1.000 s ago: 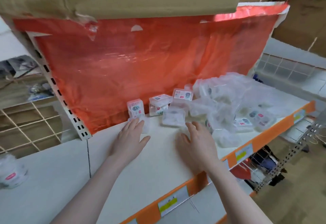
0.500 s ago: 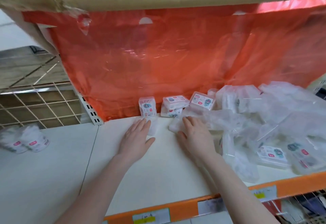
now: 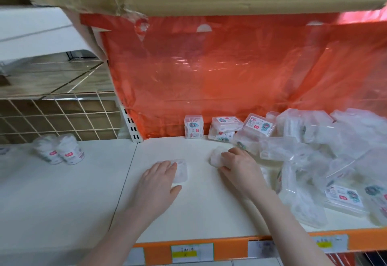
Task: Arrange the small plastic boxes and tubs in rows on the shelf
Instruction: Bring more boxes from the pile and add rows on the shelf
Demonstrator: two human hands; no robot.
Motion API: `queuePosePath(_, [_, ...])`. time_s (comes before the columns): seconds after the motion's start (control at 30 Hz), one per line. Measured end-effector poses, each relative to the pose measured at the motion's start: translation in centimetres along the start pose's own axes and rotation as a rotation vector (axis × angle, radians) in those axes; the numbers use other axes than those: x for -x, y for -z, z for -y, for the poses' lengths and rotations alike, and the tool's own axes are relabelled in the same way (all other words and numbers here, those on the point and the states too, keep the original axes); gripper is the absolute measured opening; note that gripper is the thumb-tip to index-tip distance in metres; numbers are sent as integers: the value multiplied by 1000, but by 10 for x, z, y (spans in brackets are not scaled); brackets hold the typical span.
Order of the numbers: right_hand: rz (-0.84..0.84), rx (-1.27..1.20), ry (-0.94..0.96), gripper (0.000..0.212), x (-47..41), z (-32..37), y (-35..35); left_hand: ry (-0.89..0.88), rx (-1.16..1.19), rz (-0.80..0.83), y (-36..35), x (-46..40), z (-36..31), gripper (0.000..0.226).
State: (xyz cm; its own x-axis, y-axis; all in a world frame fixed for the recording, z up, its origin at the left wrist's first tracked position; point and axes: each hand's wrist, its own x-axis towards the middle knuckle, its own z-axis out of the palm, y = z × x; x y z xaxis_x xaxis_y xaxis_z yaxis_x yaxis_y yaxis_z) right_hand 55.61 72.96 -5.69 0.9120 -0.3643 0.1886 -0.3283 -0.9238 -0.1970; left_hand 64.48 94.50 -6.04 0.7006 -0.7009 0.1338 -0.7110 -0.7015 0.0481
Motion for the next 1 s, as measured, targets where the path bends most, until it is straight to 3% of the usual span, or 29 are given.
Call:
queuePosePath(0.23, [137,50,-80,41,-14,13,11,-46,78,203,11,-26,20,76])
queuePosePath(0.4, [165,99,-99,41,-15,21,13,51,159,253,13,-30,15,80])
queuePosePath(0.67, [121,101,-80,41,-2,35,9,134,161,245,23,-20,0,31])
queuePosePath(1.0, [67,-12,67,47,22,47,7,170,170,245,41,29,14,30])
